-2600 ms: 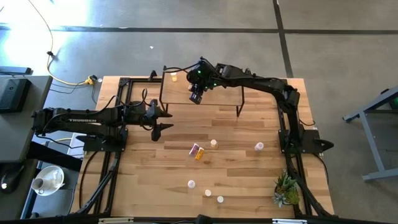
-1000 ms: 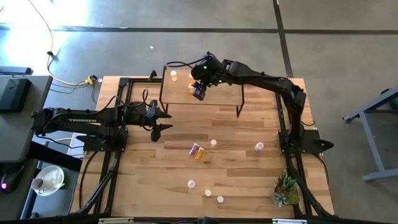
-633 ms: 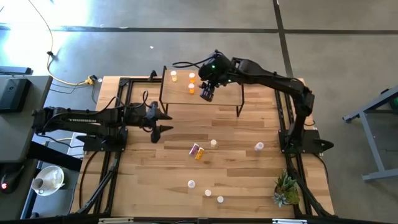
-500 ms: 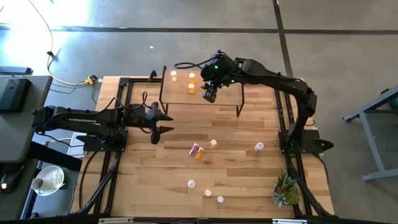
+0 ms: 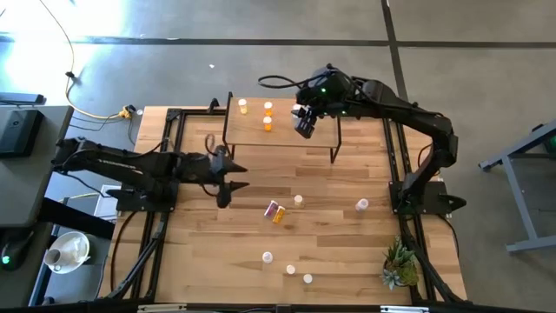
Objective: Pick and place medicine bottles onto shelf by color
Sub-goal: Put the top blue pill bottle on the shelf aligned with the blue pill bottle
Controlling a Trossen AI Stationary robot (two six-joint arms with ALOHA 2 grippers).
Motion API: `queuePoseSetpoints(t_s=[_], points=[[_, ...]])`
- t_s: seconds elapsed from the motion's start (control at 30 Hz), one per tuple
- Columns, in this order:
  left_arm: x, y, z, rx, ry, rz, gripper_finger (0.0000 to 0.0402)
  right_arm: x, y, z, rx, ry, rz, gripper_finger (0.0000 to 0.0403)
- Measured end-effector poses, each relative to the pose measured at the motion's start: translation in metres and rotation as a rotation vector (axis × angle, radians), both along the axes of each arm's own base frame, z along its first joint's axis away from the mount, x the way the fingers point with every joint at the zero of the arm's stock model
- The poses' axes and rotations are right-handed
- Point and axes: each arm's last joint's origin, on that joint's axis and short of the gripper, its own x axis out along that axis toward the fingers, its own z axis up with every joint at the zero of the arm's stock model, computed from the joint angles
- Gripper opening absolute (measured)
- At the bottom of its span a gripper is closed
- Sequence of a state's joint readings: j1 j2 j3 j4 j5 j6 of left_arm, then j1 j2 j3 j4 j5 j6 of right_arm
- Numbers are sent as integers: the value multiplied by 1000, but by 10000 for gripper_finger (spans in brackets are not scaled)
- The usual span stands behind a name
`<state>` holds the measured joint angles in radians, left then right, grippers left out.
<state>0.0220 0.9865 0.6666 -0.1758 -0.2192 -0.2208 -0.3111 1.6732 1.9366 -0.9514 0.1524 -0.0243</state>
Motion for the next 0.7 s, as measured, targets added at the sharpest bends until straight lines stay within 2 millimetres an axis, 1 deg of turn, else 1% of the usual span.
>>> queuePoseSetpoints(t_s=[0.13,0.33,0.53,0.7], points=[[17,-12,-1,-19,87,30,215,-2,0,-2,8,21,-1,151],[40,-31,-17,-71,170,64,215,-3,1,-3,42,23,-28,151],[55,-45,-39,-83,224,128,215,-4,1,-5,60,36,-40,151],[66,-56,-56,-93,244,133,215,-4,1,-5,83,23,-62,151]])
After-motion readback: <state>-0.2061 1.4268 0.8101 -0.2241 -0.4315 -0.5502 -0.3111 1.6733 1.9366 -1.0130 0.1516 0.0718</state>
